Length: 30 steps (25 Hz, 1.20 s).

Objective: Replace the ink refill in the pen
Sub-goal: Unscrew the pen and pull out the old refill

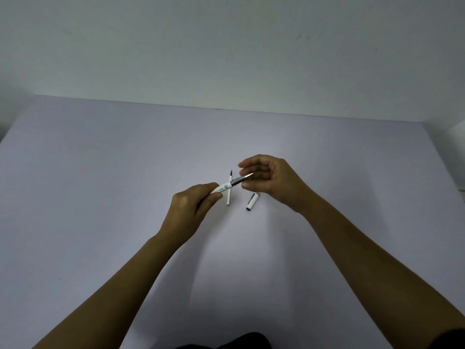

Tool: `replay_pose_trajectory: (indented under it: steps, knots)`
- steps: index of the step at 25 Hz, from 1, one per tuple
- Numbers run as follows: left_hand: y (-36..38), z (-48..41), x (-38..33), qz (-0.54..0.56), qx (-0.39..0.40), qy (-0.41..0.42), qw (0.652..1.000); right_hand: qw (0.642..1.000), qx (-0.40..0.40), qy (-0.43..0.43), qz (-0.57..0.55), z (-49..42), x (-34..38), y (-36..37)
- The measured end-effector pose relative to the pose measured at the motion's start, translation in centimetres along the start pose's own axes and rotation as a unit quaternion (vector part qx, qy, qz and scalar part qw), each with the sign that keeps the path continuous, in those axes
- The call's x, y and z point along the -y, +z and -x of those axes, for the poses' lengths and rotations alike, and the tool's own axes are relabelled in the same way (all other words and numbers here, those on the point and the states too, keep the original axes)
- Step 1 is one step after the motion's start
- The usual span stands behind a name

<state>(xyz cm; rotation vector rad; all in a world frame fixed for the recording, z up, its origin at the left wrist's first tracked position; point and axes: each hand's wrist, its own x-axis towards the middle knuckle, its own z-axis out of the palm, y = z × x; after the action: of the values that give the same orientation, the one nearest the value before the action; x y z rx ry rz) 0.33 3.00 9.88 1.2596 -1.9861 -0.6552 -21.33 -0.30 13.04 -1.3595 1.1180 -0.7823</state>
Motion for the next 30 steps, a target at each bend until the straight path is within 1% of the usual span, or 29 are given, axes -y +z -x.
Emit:
replay_pose_trajectory:
  steps: [2, 4, 7, 10, 12, 16, 19, 22, 25, 27, 28, 29, 30]
  knots:
    - [0.2, 0.1, 0.0, 0.019, -0.010, -0.013, 1.000, 1.000, -0.008, 0.010, -0.024, 0.0, -0.2, 0.3]
    - [0.4, 0.1, -0.1, 0.021, -0.017, -0.014, 1.000, 0.999, -0.019, 0.033, -0.009, 0.1, -0.5, 0.8]
    - [0.6, 0.0, -0.2, 0.014, -0.018, -0.003, 1.000, 0.998, -0.051, 0.031, 0.007, 0.1, -0.9, 1.2]
    - [0.4, 0.1, 0.2, 0.013, -0.019, -0.011, 1.000, 0.999, -0.036, 0.014, 0.001, 0.1, -0.4, 1.0]
    - [0.3, 0.2, 0.5, 0.011, -0.018, -0.017, 1.000, 0.999, -0.035, 0.023, -0.001, 0.2, 0.2, 0.8]
    - [0.4, 0.3, 0.5, 0.004, -0.018, -0.017, 1.000, 0.994, -0.064, 0.054, 0.064, 0.3, 0.4, 0.9]
    - [0.6, 0.2, 0.6, 0.003, -0.018, -0.017, 1.000, 0.994, -0.072, 0.048, 0.060, 0.2, 0.5, 0.9]
    - [0.8, 0.4, 1.0, 0.009, -0.018, -0.031, 0.999, 0.996, -0.074, 0.040, 0.016, 0.1, 0.4, 0.3]
    - [1.0, 0.7, 1.7, 0.018, -0.023, -0.050, 0.998, 0.987, -0.115, 0.057, -0.099, -0.3, -0.2, -0.8]
    - [1.2, 0.8, 2.2, 0.023, -0.026, -0.059, 0.998, 0.955, -0.179, 0.086, -0.218, -0.7, -1.6, -1.6]
    - [1.3, 0.8, 2.3, 0.025, -0.026, -0.065, 0.997, 0.937, -0.214, 0.110, -0.254, -0.8, -2.6, -1.9]
    - [1.5, 0.8, 2.5, 0.028, -0.027, -0.074, 0.997, 0.923, -0.241, 0.145, -0.262, -0.9, -3.8, -2.1]
    - [1.6, 0.9, 2.6, 0.031, -0.028, -0.082, 0.996, 0.918, -0.256, 0.182, -0.242, -0.8, -5.3, -2.0]
